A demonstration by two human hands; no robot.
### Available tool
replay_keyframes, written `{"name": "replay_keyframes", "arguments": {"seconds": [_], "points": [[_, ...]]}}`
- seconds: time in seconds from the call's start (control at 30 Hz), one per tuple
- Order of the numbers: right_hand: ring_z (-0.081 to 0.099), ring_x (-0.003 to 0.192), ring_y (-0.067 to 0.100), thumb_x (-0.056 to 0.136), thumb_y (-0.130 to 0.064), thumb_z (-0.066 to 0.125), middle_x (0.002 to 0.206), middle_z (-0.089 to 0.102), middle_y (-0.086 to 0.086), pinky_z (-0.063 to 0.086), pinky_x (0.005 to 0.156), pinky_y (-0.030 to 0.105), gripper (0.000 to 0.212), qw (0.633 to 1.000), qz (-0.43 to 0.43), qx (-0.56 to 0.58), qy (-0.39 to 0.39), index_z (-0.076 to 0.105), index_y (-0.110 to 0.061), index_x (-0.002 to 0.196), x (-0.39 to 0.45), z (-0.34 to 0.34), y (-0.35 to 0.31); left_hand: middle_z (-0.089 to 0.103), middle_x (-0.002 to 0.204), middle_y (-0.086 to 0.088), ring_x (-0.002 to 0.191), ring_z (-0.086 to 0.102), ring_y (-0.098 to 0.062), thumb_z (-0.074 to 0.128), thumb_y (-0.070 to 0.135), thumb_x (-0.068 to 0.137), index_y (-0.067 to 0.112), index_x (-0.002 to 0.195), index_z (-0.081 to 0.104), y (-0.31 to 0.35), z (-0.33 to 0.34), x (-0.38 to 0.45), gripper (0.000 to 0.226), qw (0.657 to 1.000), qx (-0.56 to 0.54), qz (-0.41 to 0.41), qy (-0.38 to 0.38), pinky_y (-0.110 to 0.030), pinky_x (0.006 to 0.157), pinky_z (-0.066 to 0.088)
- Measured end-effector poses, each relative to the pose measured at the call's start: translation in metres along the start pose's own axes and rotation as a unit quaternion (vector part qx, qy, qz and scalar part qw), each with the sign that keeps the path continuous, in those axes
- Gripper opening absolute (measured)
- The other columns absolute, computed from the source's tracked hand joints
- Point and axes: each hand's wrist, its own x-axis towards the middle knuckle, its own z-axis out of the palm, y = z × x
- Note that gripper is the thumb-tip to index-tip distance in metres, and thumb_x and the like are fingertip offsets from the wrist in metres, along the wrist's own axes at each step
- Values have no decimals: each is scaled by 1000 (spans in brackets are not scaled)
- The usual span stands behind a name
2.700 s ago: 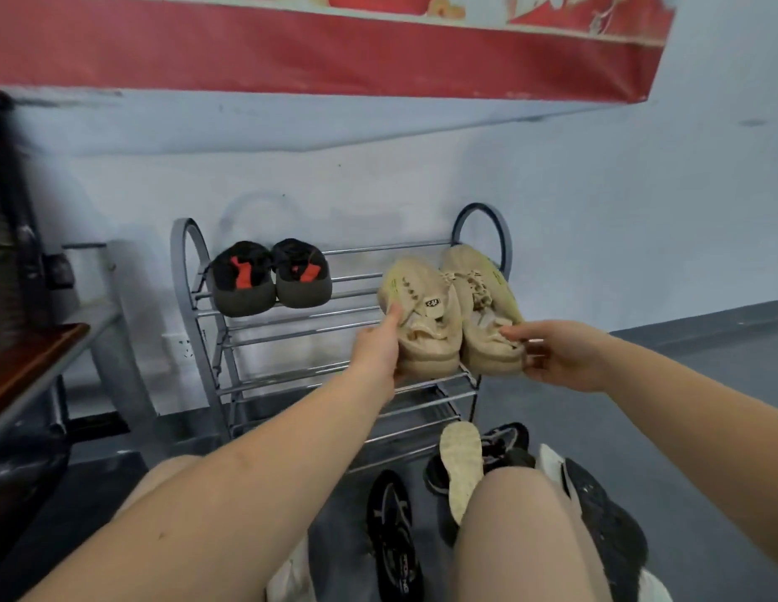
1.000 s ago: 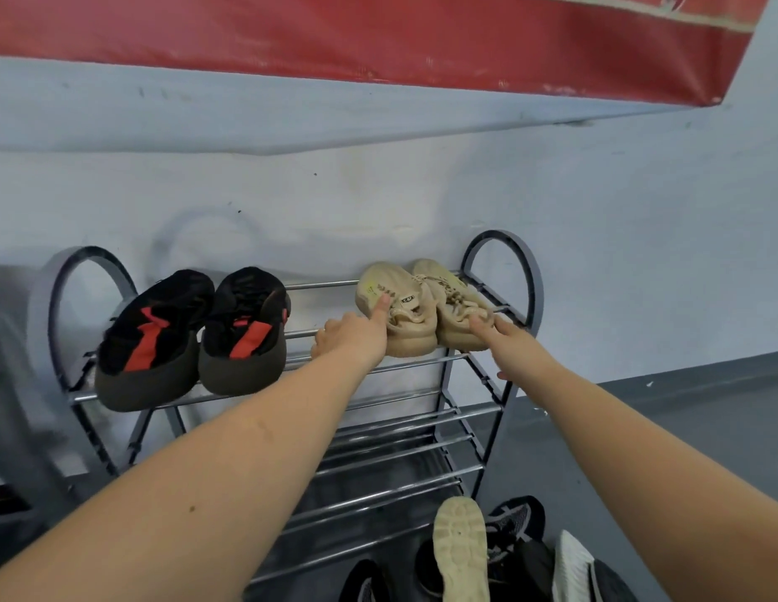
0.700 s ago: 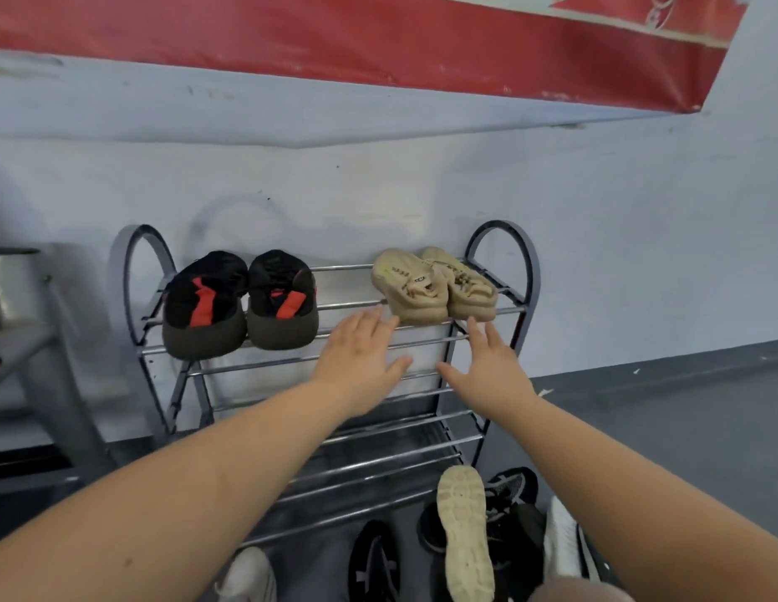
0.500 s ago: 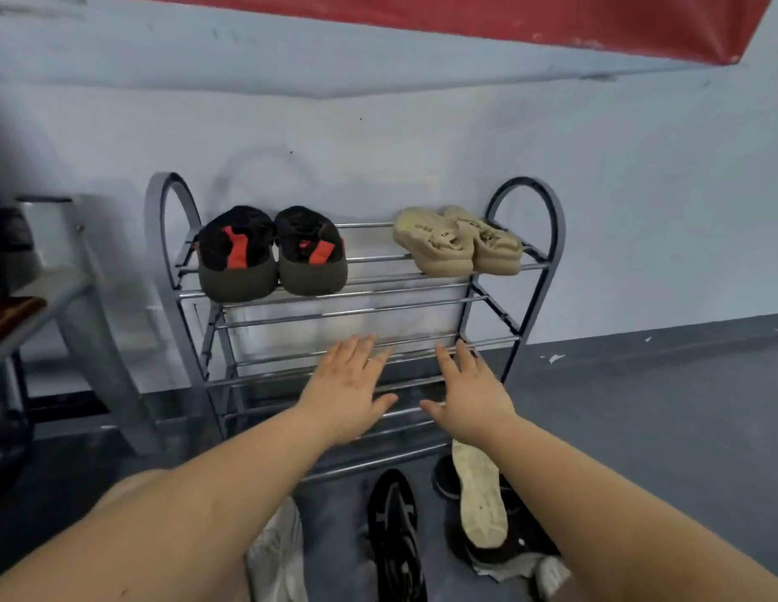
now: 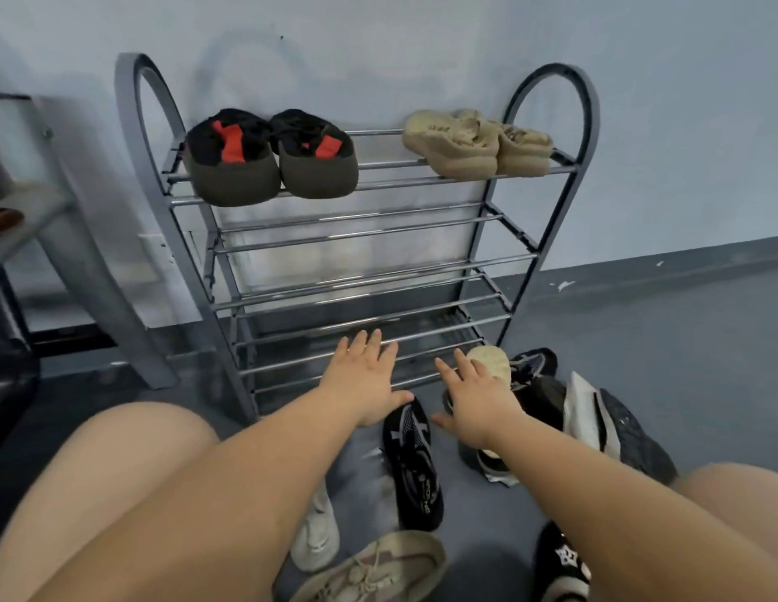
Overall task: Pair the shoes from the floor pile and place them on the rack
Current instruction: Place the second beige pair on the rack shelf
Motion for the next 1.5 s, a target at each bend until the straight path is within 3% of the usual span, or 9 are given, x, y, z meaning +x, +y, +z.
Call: {"name": "replay_keyframes", "arguments": {"seconds": [0.27,0.37,0.43,0.67,1.1,1.33,1.4,1.5], "points": [[6,147,33,93,-48,46,160,-4,13,23,114,46,80,999,37,-23,-12,2,-19,153,7,10,32,-6,160,-12,148,-5,-29,33,61,92,18,152,1,31,8,24,80,999,7,35,-11,-46,120,0],[13,144,34,94,-42,46,158,8,15,26,112,45,72,996,50,-68,1,12,-15,151,15,5,55,-7,160,-12,148,-4,-29,34,59,93,17,153,2,35,7,41,79,998,43,52,-11,-46,121,1],[21,141,33,93,-44,48,155,18,14,30,110,44,69,996,74,-40,10,20,-14,148,22,2,68,-4,160,-13,148,-1,-30,34,57,94,16,152,5,37,5,55,77,998,48,49,-7,-46,120,3],[25,139,32,91,-50,47,153,24,11,33,106,44,69,995,95,-11,-29,24,-15,147,44,39,100,0,160,-11,148,0,-28,36,52,95,16,152,8,58,41,92,73,994,23,95,-39,-42,120,1],[27,139,33,90,-52,49,155,22,11,31,109,45,92,956,196,134,-172,-7,-14,152,92,140,133,10,160,-5,147,7,-24,32,37,100,17,152,11,93,159,142,59,958,-208,37,-193,-35,119,9],[38,133,33,92,-46,51,149,32,15,36,106,44,87,938,213,194,-193,-1,-11,152,109,154,137,11,159,-8,146,9,-27,30,27,101,12,152,10,130,184,173,56,938,-235,53,-248,-38,120,13],[47,124,33,91,-43,53,140,44,16,42,100,43,80,928,228,231,-185,10,-8,149,112,154,138,22,156,-11,143,21,-29,37,27,99,15,150,19,139,189,181,55,919,-294,32,-259,-37,117,22],[53,117,33,91,-43,54,129,53,17,43,95,41,62,904,266,307,-131,34,-5,136,115,150,137,49,139,-8,123,49,-27,47,24,96,20,140,41,148,194,184,45,868,-433,-26,-243,-35,103,40]]}}
